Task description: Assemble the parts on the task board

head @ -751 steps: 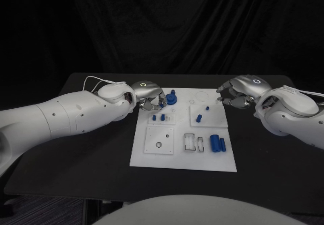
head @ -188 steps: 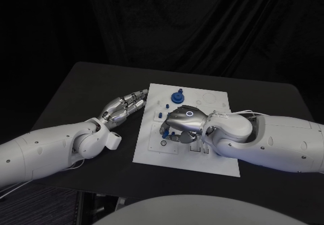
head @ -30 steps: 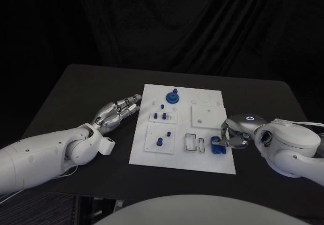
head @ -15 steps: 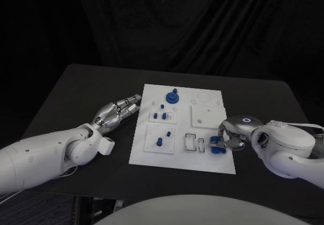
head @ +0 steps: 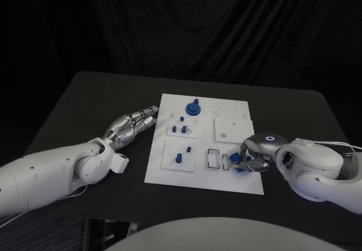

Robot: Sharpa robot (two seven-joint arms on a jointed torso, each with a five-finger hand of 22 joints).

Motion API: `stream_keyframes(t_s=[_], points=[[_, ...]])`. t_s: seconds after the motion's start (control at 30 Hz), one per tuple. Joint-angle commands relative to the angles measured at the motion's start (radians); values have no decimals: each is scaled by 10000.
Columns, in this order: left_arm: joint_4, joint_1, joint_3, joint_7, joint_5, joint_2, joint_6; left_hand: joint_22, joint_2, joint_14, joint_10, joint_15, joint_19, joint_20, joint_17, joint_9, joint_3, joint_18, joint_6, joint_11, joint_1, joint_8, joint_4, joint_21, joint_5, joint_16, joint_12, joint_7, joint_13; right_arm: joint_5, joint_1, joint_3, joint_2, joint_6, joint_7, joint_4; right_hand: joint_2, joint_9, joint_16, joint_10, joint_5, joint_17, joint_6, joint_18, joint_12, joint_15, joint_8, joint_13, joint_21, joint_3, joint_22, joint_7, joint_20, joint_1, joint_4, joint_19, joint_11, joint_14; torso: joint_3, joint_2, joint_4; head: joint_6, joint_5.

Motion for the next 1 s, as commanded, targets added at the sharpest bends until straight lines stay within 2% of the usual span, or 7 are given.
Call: stream_keyframes(t_s=[0.03, 0.4, 0.53, 0.6, 0.63, 0.83, 1.0], points=[[6, -13, 8, 150, 33, 8, 172, 18, -4, -22, -7, 71, 5, 82, -17, 9, 69, 109, -13, 73, 119, 44, -3, 8, 32, -68, 28, 81, 6, -71, -48, 2, 27, -26, 103, -36, 27, -50, -39, 1042, 65, 1830, -94, -81, 26, 5, -112, 2627, -63, 64, 2329, 6, -39, 112, -5, 632, -20, 898, -4, -4, 1, -1, -10], [-12, -25, 8, 49, 33, 30, 242, 18, -7, -22, -9, 94, 7, 97, -17, 6, 72, 110, -39, 95, 125, 38, -11, 9, 30, -68, 26, 96, 5, -70, -74, 3, 214, 126, 126, -209, 17, -309, -50, 1042, 372, 1800, -216, -77, 26, 149, -712, 2627, -73, 74, 2321, 139, 86, 330, -27, 613, 90, 892, 4, -1, 0, -1, -26], [-12, -28, 8, 18, 33, 28, 266, 27, -5, -22, -4, 125, 12, 118, -17, 5, 79, 110, -47, 126, 132, 36, -20, 12, 31, -68, 33, 111, 6, -69, -78, 3, 296, 319, 107, -287, -42, -467, -43, 1042, 1296, 1804, -169, -76, 26, 214, -1072, 2627, -66, 168, 2320, 203, 157, 738, -168, 608, 151, 892, 0, -3, 0, -1, -25], [-12, -30, 8, 5, 33, 29, 280, 27, -5, -22, -4, 125, 12, 118, -17, 5, 79, 110, -47, 126, 132, 36, -20, 12, 31, -68, 33, 111, 6, -69, -83, 3, 340, 424, 97, -325, -65, -542, -50, 1042, 1997, 1785, -150, -71, 26, 242, -1262, 2627, -79, 290, 2314, 229, 190, 1073, -340, 598, 170, 888, 1, 1, -6, -1, -16], [-14, -30, 8, -2, 33, 30, 289, 30, -3, -22, 9, 149, 14, 133, -17, 5, 84, 112, -56, 147, 135, 34, -26, 14, 32, -68, 49, 123, 10, -69, -86, 3, 361, 467, 94, -342, -68, -573, -47, 1042, 2724, 1788, -123, -71, 26, 237, -1345, 2627, -74, 452, 2315, 219, 195, 1378, -542, 597, 162, 888, 0, 1, -6, -1, -17], [-17, -35, 8, -35, 33, 31, 327, 34, -1, -22, 36, 184, 19, 156, -17, 3, 90, 113, -73, 187, 137, 31, -34, 16, 29, -68, 76, 135, 16, 231, -101, 3, 423, 527, 63, -405, -182, -586, -43, 1042, 3734, 1787, -59, -71, 26, 249, -1501, 2627, -68, 740, 2315, 222, 209, 1743, -918, 594, 164, 887, 2, -3, -1, -1, -4], [-20, -39, 8, -55, 33, 25, 342, 37, 0, -22, 42, 197, 21, 165, -17, 2, 92, 113, -88, 204, 136, 29, -37, 17, 26, -68, 82, 139, 17, 687, -105, 4, 393, 289, 92, -409, -169, -390, -25, 1042, 4696, 1814, -56, -74, 26, 245, -1368, 2627, -51, 1010, 2319, 194, 204, 1824, -1130, 598, 136, 892, 2, -2, 2, -1, 16]])
